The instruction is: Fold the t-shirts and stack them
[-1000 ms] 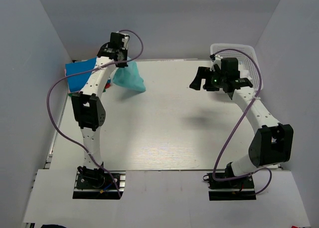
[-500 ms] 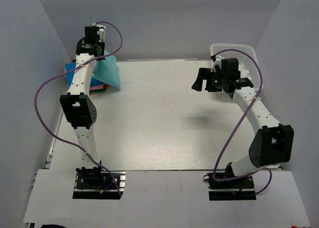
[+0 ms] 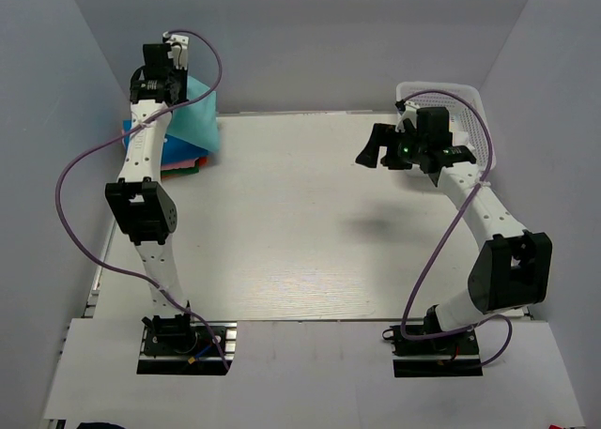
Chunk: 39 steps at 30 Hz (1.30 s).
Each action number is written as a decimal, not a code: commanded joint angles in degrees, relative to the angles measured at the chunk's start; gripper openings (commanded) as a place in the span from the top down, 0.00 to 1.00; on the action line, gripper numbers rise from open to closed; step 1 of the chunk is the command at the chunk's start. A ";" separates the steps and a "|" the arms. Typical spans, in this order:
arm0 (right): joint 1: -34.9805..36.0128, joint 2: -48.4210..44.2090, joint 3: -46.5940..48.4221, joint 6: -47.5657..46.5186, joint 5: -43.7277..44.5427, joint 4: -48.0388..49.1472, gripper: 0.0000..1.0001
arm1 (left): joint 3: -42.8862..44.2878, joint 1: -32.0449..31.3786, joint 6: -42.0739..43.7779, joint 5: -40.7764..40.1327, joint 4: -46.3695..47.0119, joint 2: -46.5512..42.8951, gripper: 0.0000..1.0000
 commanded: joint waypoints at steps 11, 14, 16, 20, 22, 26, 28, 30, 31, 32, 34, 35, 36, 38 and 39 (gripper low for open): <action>0.25 2.33 -1.86 5.03 -5.90 5.26 0.10 | -2.99 6.60 -0.45 -4.53 2.71 -0.40 1.00; 0.25 2.33 -1.95 5.12 -5.47 5.26 0.10 | -3.59 7.83 2.08 -4.53 3.85 1.09 1.00; 0.25 2.51 -1.95 5.03 -5.55 5.26 0.10 | -4.12 8.45 3.76 -4.00 5.16 1.62 1.00; 0.25 3.56 -1.42 5.73 -6.69 4.82 0.10 | -5.53 9.77 5.95 -3.31 7.89 2.93 1.00; 0.16 3.74 -1.16 6.17 -7.48 4.91 0.10 | -5.53 10.29 5.96 -3.30 7.89 2.94 1.00; 0.16 4.97 0.07 6.17 -8.01 3.33 0.10 | -6.24 11.35 5.96 -5.92 9.21 4.69 0.95; 0.16 5.50 1.12 6.17 -7.66 2.19 0.10 | -3.17 11.35 5.35 -10.05 6.94 6.88 0.15; 0.34 5.67 1.74 5.99 -7.57 1.57 0.10 | -2.63 11.88 4.12 -11.91 6.32 6.90 0.00; 0.16 5.33 2.18 5.56 -6.62 1.31 0.10 | -2.63 11.88 2.72 -12.61 6.31 6.90 0.00; 0.25 5.24 2.36 5.64 -6.43 1.31 0.10 | -2.11 11.88 2.01 -12.62 5.44 5.76 0.00; 0.42 4.80 2.97 4.77 -4.77 0.35 0.10 | -2.11 11.88 -0.61 -9.81 4.82 4.44 0.00; 0.34 4.79 4.02 4.33 -4.41 0.08 0.10 | -2.11 11.88 -1.59 -7.28 3.95 3.83 0.00; 0.25 4.79 4.20 3.89 -4.15 -0.27 0.10 | -2.11 11.88 -2.55 -5.52 3.24 2.34 0.00; 0.07 4.36 4.55 3.10 -3.18 -0.71 0.10 | -2.63 11.88 -5.89 1.22 1.92 -0.29 0.00; 0.07 3.40 3.77 2.75 -2.66 -0.19 0.10 | -3.59 11.88 -7.47 3.62 1.40 -1.36 0.00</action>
